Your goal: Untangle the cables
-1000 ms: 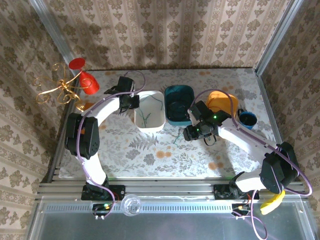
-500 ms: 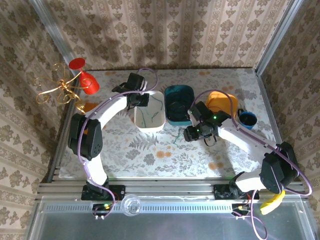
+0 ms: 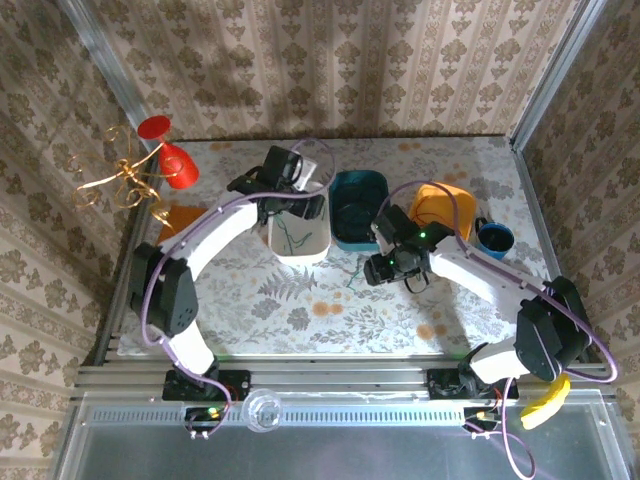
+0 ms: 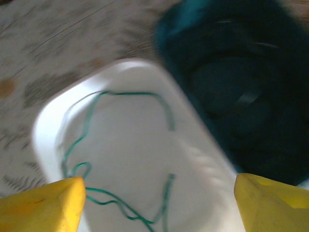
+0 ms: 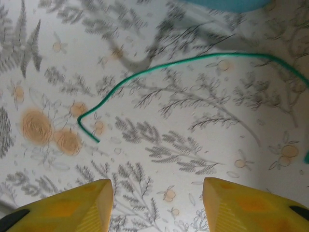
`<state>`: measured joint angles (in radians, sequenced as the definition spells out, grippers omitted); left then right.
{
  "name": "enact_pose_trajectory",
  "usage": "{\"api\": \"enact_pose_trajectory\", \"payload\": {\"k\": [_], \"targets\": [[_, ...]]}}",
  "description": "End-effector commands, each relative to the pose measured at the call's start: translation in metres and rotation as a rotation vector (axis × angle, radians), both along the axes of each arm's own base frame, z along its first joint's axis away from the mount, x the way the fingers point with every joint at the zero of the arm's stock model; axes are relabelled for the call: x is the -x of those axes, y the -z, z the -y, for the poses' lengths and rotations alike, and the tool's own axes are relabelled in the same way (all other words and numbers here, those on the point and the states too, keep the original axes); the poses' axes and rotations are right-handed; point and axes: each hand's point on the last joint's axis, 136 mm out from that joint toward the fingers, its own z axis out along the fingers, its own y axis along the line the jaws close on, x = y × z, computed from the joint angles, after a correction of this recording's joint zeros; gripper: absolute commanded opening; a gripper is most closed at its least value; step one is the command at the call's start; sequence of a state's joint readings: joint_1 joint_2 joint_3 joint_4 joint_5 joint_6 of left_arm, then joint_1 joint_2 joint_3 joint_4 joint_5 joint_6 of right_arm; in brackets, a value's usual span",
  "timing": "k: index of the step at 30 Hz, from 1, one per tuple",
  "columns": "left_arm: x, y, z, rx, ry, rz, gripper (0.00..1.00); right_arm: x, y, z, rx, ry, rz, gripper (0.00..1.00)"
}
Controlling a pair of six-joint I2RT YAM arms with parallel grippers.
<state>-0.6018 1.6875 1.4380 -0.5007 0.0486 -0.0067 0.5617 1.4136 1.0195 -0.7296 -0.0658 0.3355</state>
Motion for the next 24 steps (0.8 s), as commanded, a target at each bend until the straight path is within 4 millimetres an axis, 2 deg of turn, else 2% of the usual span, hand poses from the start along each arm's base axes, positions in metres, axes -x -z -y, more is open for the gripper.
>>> {"api": "enact_pose_trajectory", "payload": {"k": [1, 3, 5, 7, 9, 13, 18, 21, 24], "targets": [[0.077, 0.015, 0.036, -0.007, 0.366, -0.096, 0.81, -0.022, -0.023, 0.030, -0.076, 0.191, 0.081, 0.54], [0.117, 0.029, 0.051, 0.011, 0.486, -0.183, 0.81, -0.026, -0.028, 0.046, -0.111, 0.262, 0.096, 0.54], [0.146, 0.048, 0.062, -0.016, 0.560, -0.227, 0.81, -0.028, -0.031, 0.061, -0.117, 0.323, 0.107, 0.54], [0.165, 0.066, 0.072, -0.042, 0.610, -0.253, 0.81, -0.029, -0.031, 0.072, -0.125, 0.370, 0.104, 0.54], [0.175, 0.083, 0.080, -0.083, 0.642, -0.259, 0.80, -0.029, -0.029, 0.079, -0.144, 0.411, 0.094, 0.54], [0.176, 0.113, 0.097, -0.177, 0.652, -0.199, 0.79, -0.027, -0.025, 0.079, -0.186, 0.438, 0.078, 0.54], [0.156, 0.136, 0.102, -0.254, 0.595, -0.121, 0.79, -0.025, -0.025, 0.078, -0.198, 0.446, 0.077, 0.54], [0.142, 0.150, 0.093, -0.340, 0.551, -0.089, 0.70, -0.024, -0.026, 0.077, -0.206, 0.444, 0.077, 0.54], [0.145, 0.159, 0.089, -0.387, 0.580, -0.094, 0.58, -0.022, -0.024, 0.079, -0.206, 0.450, 0.076, 0.54]]}}
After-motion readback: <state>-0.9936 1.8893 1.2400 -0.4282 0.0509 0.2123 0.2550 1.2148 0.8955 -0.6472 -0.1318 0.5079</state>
